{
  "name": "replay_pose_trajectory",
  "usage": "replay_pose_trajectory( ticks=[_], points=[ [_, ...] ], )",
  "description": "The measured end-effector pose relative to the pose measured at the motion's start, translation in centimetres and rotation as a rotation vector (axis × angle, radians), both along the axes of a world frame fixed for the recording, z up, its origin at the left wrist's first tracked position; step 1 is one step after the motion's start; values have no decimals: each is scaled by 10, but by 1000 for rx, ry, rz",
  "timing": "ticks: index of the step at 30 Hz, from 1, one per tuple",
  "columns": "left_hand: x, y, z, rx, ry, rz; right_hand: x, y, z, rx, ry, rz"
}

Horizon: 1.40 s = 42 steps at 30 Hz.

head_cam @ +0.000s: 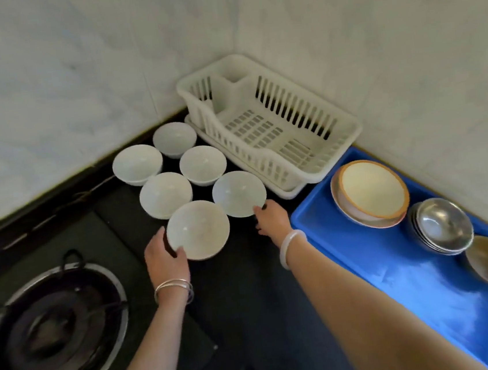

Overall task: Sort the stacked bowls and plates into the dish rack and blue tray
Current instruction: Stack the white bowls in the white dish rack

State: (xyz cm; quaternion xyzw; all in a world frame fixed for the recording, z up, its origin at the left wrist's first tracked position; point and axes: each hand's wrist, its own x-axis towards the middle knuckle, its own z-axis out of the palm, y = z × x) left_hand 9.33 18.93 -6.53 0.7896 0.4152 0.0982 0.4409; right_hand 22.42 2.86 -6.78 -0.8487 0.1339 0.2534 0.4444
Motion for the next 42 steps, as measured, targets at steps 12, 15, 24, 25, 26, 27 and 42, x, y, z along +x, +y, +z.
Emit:
replay_pose_trajectory(
  ticks=[12, 15, 24, 25, 26, 27, 42],
  points=[
    [-2, 16, -17, -574, -133, 112, -12, -1, 12, 416, -23, -467],
    [-1, 17, -19, -646, -164, 130, -18, -7, 31, 400, -97, -415],
    [-2, 22, -16, -779, -174, 139, -40, 24, 50, 191, -6, -131],
    [-1, 23, -15, -778, -173, 133, -41, 29, 47, 158, 2, -107],
    [0, 24, -14, -777, -172, 126, -42, 33, 45, 127, 2, -84],
    [1, 25, -14, -780, -172, 122, -42, 36, 43, 97, -5, -61],
    [0, 31, -14, -762, -154, 91, -37, 43, 24, -36, 49, 37]
  ],
)
